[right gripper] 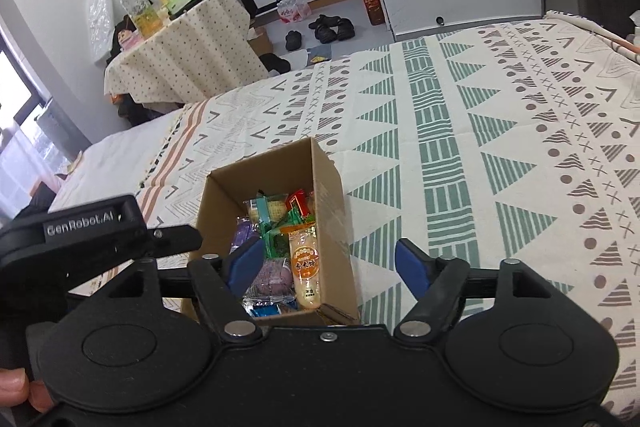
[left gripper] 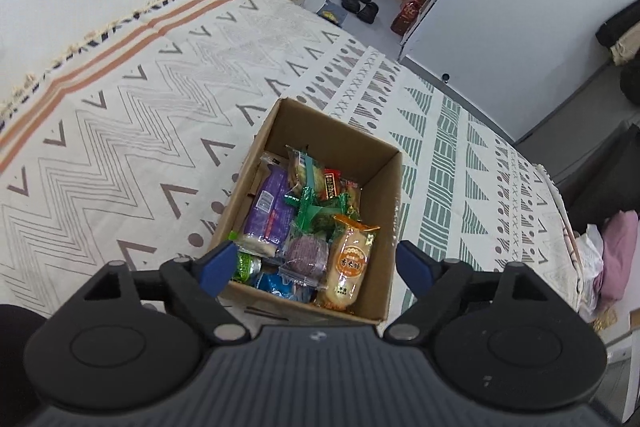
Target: Organize snacks
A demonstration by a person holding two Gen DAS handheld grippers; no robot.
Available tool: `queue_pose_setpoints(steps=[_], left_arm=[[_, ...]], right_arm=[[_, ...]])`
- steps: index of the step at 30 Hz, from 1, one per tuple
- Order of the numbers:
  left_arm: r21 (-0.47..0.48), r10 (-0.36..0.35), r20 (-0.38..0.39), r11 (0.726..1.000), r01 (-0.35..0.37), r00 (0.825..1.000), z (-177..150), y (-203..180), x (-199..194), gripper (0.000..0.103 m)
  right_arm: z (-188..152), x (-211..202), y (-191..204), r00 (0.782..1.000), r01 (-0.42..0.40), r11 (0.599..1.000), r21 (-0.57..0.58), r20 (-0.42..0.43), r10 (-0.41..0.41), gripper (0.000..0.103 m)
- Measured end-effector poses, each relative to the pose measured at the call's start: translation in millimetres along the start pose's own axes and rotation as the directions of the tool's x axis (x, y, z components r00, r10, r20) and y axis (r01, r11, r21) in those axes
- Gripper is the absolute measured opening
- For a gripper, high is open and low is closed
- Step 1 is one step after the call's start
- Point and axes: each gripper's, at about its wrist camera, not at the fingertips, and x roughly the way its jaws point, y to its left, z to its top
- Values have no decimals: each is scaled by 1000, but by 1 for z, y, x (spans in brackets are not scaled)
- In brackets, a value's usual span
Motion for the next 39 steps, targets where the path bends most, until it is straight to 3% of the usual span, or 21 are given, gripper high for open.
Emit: queue_pose_setpoints(steps=[5, 11, 16, 39], left_arm=[[49, 25, 13, 998, -26, 1000, -7, -6, -20, 91], [89, 22, 42, 996, -25, 999, -16, -9, -44, 94], [131, 5, 65, 991, -13, 998, -25, -13, -64, 103], [286, -65, 145, 958, 21, 987, -62, -16, -138, 103]], right_arm=[[3, -21, -5, 1000, -2, 1000, 19, 24, 1, 88], [4, -46, -10, 999, -5, 1000, 20, 48, 4, 98], [1, -66, -12, 998, -18, 1000, 9, 59, 17, 103], [-22, -144, -16, 992, -2, 999, -39, 127, 7, 103]])
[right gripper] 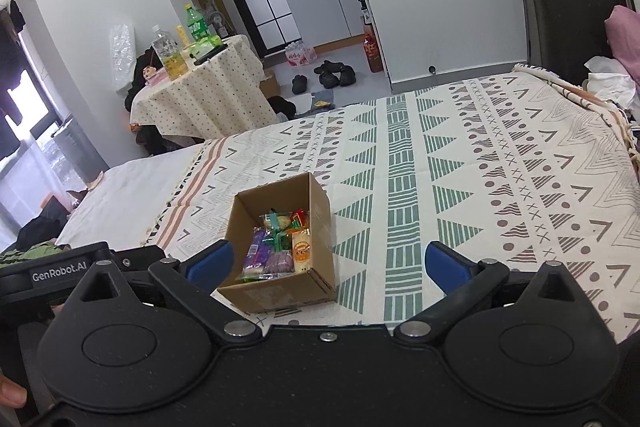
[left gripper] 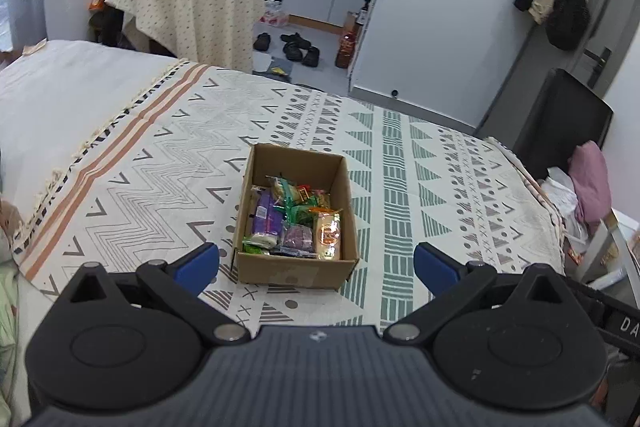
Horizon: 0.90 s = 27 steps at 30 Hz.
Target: Organize snacks
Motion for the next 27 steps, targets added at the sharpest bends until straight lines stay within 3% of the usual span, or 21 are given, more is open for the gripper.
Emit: queue_pose_setpoints(steps=[14, 27], left_arm=[[174, 19, 34, 984, -24, 999, -21, -13, -34, 103], [211, 50, 54, 976, -61, 997, -39, -7, -54, 103]], right_arm=[[-14, -44, -9, 999, 24, 999, -30, 40, -23, 103], [-30, -59, -7, 999, 30, 997, -68, 34, -27, 103]])
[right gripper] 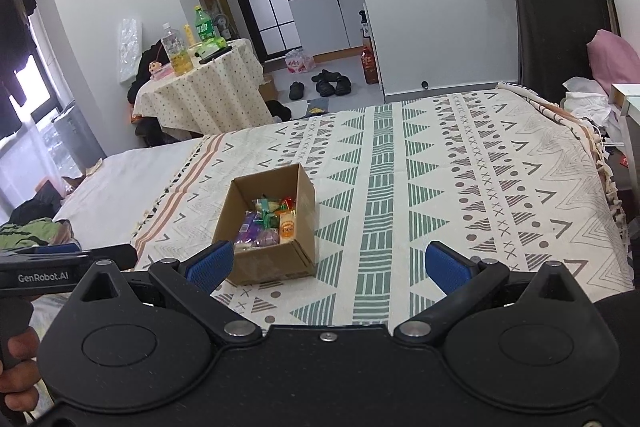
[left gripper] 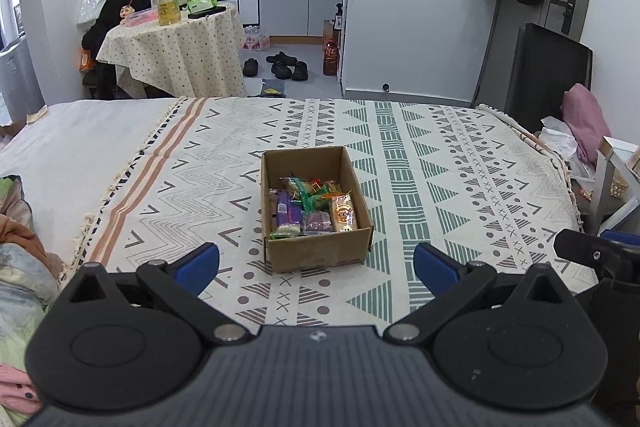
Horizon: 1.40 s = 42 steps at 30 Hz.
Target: Organize snacks
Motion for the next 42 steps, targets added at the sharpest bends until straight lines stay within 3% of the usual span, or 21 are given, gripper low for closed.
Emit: queue_pose_setpoints(steps=[42], left_arm=[[-3, -32, 6, 999, 32, 999, -17, 1, -10, 103]], right_arm=[[-16, -22, 7, 1000, -9, 999, -43, 3, 10, 103]])
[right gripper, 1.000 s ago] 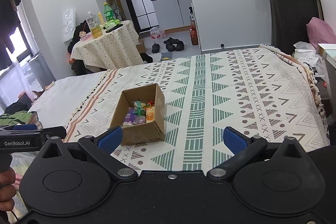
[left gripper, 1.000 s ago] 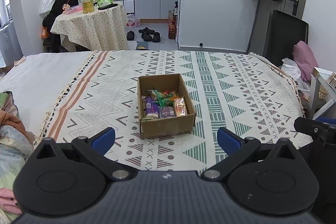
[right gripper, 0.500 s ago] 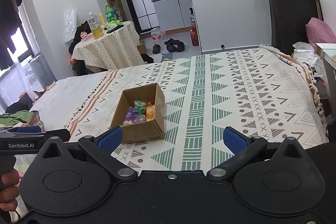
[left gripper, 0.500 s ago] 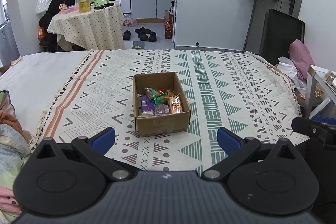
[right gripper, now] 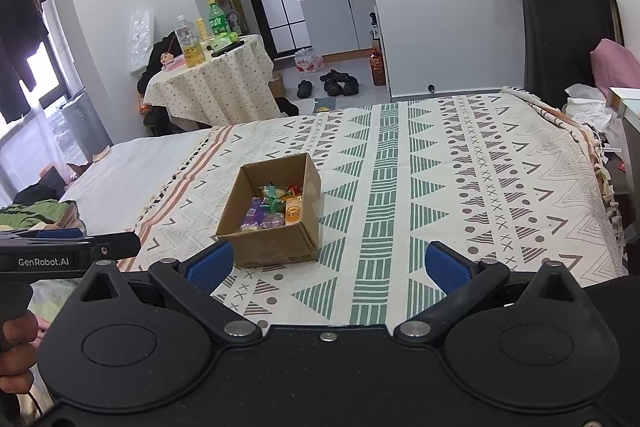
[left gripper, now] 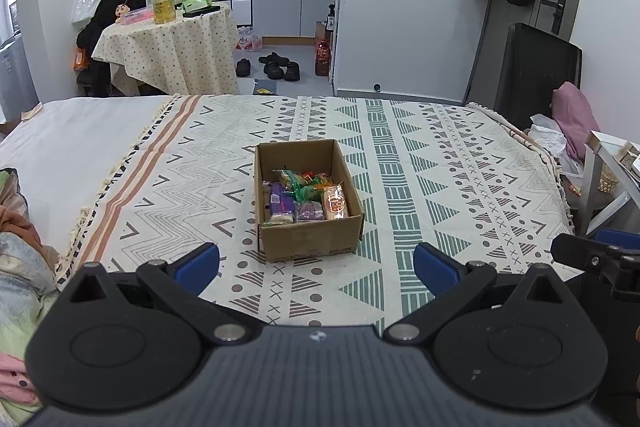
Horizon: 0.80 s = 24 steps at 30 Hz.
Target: Organize snacks
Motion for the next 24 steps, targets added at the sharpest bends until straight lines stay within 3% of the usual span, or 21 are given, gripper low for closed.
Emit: queue_pose_setpoints(steps=[24], left_arm=[[8, -20, -1, 1000, 20, 1000, -1, -4, -1, 103]], right_arm=[[0, 1, -3, 1000, 24, 1000, -5, -3, -24, 103]])
